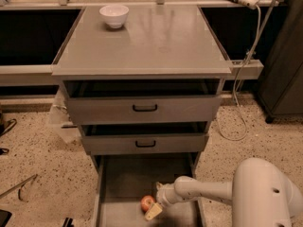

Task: Pick apple from bottom drawer and place on counter

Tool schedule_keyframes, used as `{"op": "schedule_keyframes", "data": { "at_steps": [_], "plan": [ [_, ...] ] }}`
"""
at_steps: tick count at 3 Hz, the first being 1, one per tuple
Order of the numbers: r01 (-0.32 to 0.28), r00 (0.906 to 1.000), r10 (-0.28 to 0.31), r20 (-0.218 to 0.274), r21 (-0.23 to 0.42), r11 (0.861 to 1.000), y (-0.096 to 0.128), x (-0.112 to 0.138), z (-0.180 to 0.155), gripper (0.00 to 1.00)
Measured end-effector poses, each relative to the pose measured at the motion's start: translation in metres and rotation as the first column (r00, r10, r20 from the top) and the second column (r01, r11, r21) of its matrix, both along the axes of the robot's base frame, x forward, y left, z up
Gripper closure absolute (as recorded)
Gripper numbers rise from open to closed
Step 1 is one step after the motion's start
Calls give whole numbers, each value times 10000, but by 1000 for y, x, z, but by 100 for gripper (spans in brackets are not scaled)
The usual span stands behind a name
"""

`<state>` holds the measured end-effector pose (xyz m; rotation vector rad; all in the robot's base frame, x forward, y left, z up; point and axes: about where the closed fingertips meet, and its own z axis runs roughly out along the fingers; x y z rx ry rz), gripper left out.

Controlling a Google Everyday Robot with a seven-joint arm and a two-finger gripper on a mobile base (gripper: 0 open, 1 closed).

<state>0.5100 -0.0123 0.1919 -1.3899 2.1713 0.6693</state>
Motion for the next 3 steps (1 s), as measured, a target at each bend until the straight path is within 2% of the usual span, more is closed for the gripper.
{"op": "schedule_keyframes", "data": {
  "at_steps": [1, 2, 3],
  "plan": [
    [14, 9994, -17, -344, -76, 10000, 7, 3, -21, 0],
    [9, 9962, -31, -868, -248, 9997, 17, 9, -61, 0],
    [173, 9957, -204, -907, -353, 9992, 33, 2, -74, 0]
  ]
}}
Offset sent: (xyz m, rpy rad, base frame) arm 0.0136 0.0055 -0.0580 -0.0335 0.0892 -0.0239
